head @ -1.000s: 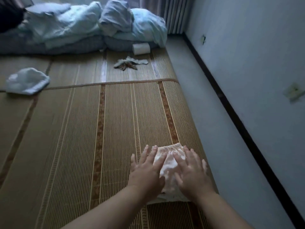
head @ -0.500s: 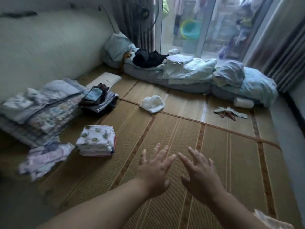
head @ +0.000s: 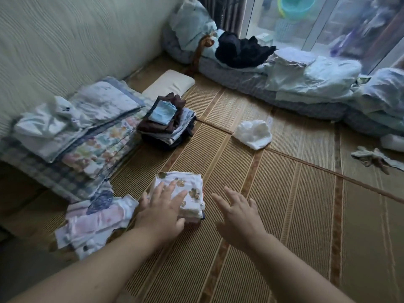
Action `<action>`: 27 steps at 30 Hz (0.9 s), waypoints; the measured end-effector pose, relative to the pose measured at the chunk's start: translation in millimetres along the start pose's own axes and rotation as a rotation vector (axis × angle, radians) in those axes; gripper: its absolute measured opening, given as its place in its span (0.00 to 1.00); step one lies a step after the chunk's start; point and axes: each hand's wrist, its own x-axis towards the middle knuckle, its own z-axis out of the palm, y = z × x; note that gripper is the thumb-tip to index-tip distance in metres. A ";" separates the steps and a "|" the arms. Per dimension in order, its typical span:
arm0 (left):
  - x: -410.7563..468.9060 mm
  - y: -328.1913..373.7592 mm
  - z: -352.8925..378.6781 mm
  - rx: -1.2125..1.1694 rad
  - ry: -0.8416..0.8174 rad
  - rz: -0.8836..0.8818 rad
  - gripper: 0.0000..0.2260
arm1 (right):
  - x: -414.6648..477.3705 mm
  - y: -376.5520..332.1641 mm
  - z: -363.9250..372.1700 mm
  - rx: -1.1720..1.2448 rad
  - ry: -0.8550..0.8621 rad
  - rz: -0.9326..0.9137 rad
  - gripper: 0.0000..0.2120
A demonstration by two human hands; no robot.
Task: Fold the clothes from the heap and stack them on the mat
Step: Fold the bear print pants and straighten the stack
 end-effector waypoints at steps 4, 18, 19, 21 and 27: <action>51.8 -46.9 37.8 -0.225 -0.073 -0.170 0.34 | 66.6 -12.2 42.1 0.166 -0.091 0.101 0.36; 188.4 -145.5 199.8 -1.444 -0.136 -0.625 0.32 | 236.1 24.3 227.5 1.579 -0.214 0.485 0.47; 187.8 -147.9 204.2 -1.546 -0.195 -0.612 0.30 | 237.4 25.3 232.1 1.620 -0.227 0.454 0.45; 184.8 -149.8 210.8 -1.663 -0.274 -0.560 0.23 | 238.4 26.2 236.1 1.667 -0.263 0.435 0.44; 183.7 -148.2 212.2 -1.802 -0.289 -0.480 0.17 | 239.8 25.7 235.9 1.739 -0.339 0.440 0.37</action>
